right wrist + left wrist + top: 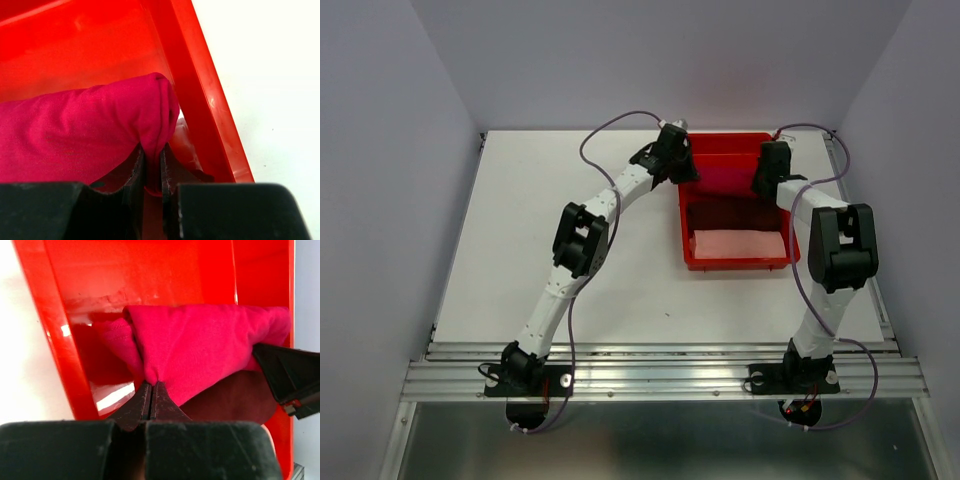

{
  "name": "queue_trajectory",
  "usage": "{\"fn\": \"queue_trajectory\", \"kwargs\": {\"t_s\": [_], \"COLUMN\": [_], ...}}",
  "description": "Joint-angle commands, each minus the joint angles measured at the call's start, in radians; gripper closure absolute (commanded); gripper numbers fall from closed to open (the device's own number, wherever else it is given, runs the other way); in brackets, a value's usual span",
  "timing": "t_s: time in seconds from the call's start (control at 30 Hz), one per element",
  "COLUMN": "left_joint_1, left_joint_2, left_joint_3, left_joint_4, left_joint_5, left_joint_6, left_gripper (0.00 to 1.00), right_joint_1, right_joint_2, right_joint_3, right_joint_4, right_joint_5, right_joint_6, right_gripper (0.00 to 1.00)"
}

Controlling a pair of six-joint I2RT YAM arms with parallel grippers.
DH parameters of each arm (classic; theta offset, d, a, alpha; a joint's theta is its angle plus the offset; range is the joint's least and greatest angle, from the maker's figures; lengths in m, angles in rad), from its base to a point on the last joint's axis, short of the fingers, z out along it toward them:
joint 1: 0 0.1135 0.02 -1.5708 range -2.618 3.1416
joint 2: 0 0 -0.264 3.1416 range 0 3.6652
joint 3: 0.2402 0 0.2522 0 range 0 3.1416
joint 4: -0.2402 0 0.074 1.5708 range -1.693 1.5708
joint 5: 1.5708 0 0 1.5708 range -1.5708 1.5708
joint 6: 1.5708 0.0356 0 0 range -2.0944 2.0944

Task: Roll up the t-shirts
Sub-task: Place the T-shirt in the bin.

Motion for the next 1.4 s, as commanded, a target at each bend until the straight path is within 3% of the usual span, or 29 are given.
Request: {"fn": "queue_trajectory", "kwargs": {"t_s": [0.0, 0.3, 0.63, 0.8, 0.93, 1.0, 1.03, 1.13, 1.23, 1.27, 1.33, 1.37], "left_joint_1": [-0.005, -0.01, -0.009, -0.009, -0.009, -0.008, -0.009, -0.008, -0.009, -0.01, -0.01, -0.01], "left_joint_2": [-0.038, -0.067, -0.052, -0.058, -0.075, -0.079, -0.079, -0.082, -0.09, -0.093, -0.098, -0.101], "left_joint_3": [-0.018, -0.103, -0.096, -0.107, -0.13, -0.138, -0.141, -0.152, -0.159, -0.158, -0.152, -0.143], "left_joint_4": [0.035, 0.035, 0.021, 0.01, 0.01, 0.009, 0.009, 0.009, 0.012, 0.01, 0.01, 0.009], "left_joint_5": [0.007, -0.011, -0.001, -0.001, -0.007, -0.002, 0.001, 0.007, 0.009, 0.009, 0.009, 0.01], "left_joint_6": [0.03, 0.036, 0.04, 0.039, 0.042, 0.042, 0.044, 0.042, 0.044, 0.045, 0.048, 0.05], "left_gripper": [1.0, 1.0, 1.0, 0.97, 1.0, 0.95, 0.84, 0.72, 0.63, 0.59, 0.54, 0.51], "right_joint_1": [-0.021, -0.03, -0.03, -0.03, -0.03, -0.03, -0.03, -0.03, -0.03, -0.03, -0.03, -0.03], "right_joint_2": [0.007, 0.014, 0.007, -0.001, -0.012, -0.015, -0.016, -0.024, -0.039, -0.044, -0.056, -0.075], "right_joint_3": [0.013, 0.001, -0.031, -0.034, -0.04, -0.043, -0.046, -0.052, -0.057, -0.057, -0.057, -0.057], "right_joint_4": [0.063, 0.058, 0.058, 0.057, 0.057, 0.057, 0.057, 0.057, 0.057, 0.055, 0.051, 0.049], "right_joint_5": [0.029, 0.018, 0.006, 0.009, 0.008, 0.005, 0.006, 0.009, 0.009, 0.008, 0.008, 0.011], "right_joint_6": [-0.045, -0.05, -0.039, -0.043, -0.043, -0.042, -0.04, -0.037, -0.036, -0.037, -0.037, -0.039], "right_gripper": [0.99, 0.99, 0.99, 0.94, 0.92, 0.87, 0.86, 0.79, 0.74, 0.65, 0.55, 0.44]}}
